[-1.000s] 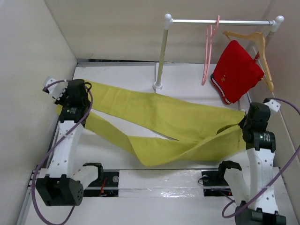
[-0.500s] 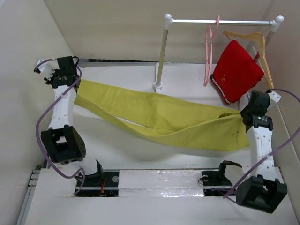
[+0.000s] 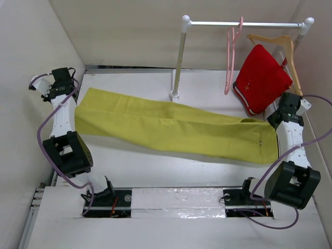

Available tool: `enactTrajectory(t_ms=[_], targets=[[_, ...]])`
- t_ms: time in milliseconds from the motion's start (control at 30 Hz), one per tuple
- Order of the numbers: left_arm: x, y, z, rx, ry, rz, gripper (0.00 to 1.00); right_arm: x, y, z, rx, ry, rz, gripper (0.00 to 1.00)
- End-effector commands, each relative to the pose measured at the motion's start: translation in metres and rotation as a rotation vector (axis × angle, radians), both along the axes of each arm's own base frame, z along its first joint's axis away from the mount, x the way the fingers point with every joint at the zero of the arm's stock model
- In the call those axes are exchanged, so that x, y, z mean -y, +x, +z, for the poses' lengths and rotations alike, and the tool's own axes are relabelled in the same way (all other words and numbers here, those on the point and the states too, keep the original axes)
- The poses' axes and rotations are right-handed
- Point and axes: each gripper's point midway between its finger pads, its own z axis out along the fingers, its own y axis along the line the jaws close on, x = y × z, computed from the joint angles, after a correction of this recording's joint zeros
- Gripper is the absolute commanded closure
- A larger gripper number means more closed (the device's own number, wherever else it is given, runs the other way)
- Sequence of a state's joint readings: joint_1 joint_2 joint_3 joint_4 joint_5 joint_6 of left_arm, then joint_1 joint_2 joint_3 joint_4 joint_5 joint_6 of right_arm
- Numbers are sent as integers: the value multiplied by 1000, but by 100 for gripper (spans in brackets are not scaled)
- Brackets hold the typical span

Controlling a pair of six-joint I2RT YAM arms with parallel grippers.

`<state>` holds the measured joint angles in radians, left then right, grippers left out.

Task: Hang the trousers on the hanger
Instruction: Fold the trousers at the center of the board.

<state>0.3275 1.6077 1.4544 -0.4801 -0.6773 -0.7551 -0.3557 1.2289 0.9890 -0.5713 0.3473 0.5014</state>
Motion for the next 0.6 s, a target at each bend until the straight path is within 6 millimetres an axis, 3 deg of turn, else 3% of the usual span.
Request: enactTrajectory(t_ms=[0, 33, 167, 400, 567], targets=[[-11, 16, 11, 33, 36, 12, 100, 15, 27, 39, 124, -41, -27, 100], [-13, 21, 6, 25, 38, 10, 100, 17, 30, 40, 132, -42, -31, 100], [-18, 46, 19, 30, 83, -1, 100, 26, 36, 36, 136, -66, -44, 100], [-21, 85, 10, 23, 144, -36, 100, 53, 49, 32, 86, -115, -69, 100], [-27, 118, 6, 1, 170, -70, 100, 58, 70, 15, 82, -101, -50, 100]])
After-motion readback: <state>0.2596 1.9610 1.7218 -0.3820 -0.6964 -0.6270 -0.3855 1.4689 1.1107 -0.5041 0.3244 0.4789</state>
